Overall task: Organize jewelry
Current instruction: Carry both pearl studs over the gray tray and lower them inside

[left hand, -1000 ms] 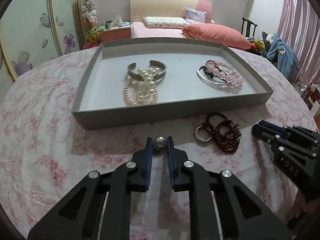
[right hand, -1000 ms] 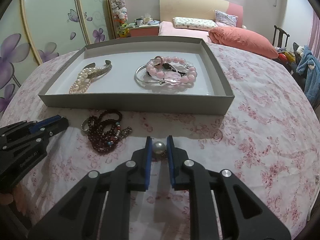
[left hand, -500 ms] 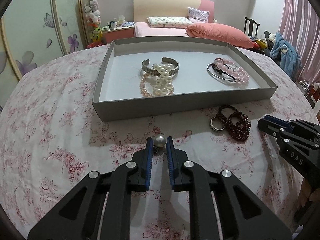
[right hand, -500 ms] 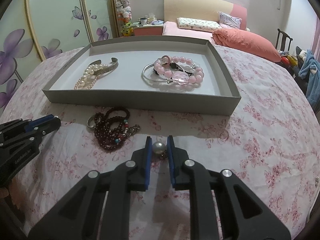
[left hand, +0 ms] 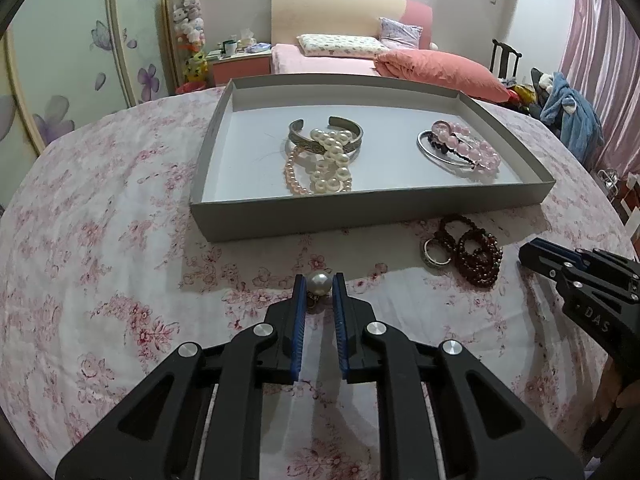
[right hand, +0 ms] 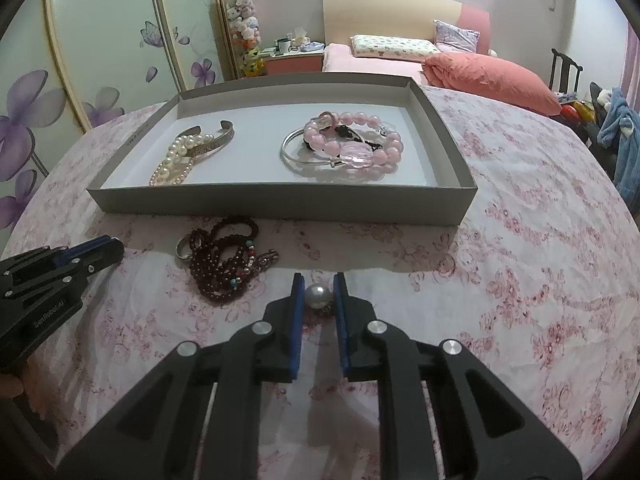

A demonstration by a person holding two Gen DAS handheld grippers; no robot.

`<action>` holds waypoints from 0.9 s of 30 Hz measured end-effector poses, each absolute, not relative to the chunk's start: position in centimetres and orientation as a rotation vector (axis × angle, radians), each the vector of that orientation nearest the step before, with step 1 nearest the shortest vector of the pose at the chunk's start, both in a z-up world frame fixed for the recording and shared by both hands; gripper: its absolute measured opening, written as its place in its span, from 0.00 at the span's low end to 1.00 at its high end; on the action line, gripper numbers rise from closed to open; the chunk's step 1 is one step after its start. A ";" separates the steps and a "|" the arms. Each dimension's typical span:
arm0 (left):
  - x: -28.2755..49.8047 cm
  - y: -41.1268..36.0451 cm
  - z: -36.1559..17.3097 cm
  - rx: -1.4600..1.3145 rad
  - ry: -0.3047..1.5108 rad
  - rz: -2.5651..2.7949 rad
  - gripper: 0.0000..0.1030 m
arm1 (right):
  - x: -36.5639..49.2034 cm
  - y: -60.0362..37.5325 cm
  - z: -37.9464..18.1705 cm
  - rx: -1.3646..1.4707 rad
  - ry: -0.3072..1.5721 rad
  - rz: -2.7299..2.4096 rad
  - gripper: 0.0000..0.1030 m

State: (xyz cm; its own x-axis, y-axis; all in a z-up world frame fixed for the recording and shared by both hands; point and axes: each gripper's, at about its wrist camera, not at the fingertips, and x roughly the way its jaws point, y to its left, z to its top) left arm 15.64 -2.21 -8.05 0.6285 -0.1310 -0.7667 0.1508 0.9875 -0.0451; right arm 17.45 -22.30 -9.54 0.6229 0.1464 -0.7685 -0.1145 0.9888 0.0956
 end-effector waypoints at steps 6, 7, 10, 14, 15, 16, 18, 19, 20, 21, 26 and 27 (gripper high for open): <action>14.8 -1.5 -7.2 -0.005 0.844 -0.154 0.14 | 16.8 -22.6 -8.2 0.068 0.833 0.154 0.14; 14.6 -1.4 -6.9 -0.013 0.829 -0.153 0.14 | 16.6 -22.4 -8.0 0.072 0.821 0.156 0.14; 13.8 -1.2 -5.9 -0.034 0.785 -0.150 0.14 | 16.2 -22.1 -7.3 0.075 0.790 0.163 0.14; 12.8 -1.1 -4.4 -0.054 0.712 -0.144 0.14 | 15.2 -21.5 -5.8 0.069 0.712 0.167 0.14; 12.5 -1.0 -4.0 -0.058 0.691 -0.142 0.14 | 14.9 -21.4 -5.4 0.067 0.688 0.168 0.14; 12.2 -1.0 -3.5 -0.062 0.666 -0.140 0.14 | 14.6 -21.3 -4.9 0.067 0.663 0.168 0.14; 11.8 -1.0 -2.8 -0.067 0.627 -0.138 0.14 | 14.1 -21.2 -4.1 0.068 0.618 0.168 0.14; 11.5 -1.1 -2.4 -0.069 0.603 -0.136 0.14 | 13.8 -21.1 -3.6 0.066 0.591 0.167 0.14; 11.3 -1.1 -2.1 -0.070 0.586 -0.135 0.14 | 13.6 -21.1 -3.2 0.065 0.571 0.166 0.14; 11.1 -1.2 -1.9 -0.070 0.564 -0.132 0.14 | 13.3 -21.0 -2.8 0.063 0.547 0.164 0.14; 10.1 -1.8 -0.2 -0.062 0.455 -0.125 0.14 | 11.7 -20.5 -0.7 0.040 0.413 0.155 0.14; 10.0 -2.0 0.1 -0.059 0.435 -0.124 0.14 | 11.5 -20.3 -0.3 0.033 0.384 0.151 0.14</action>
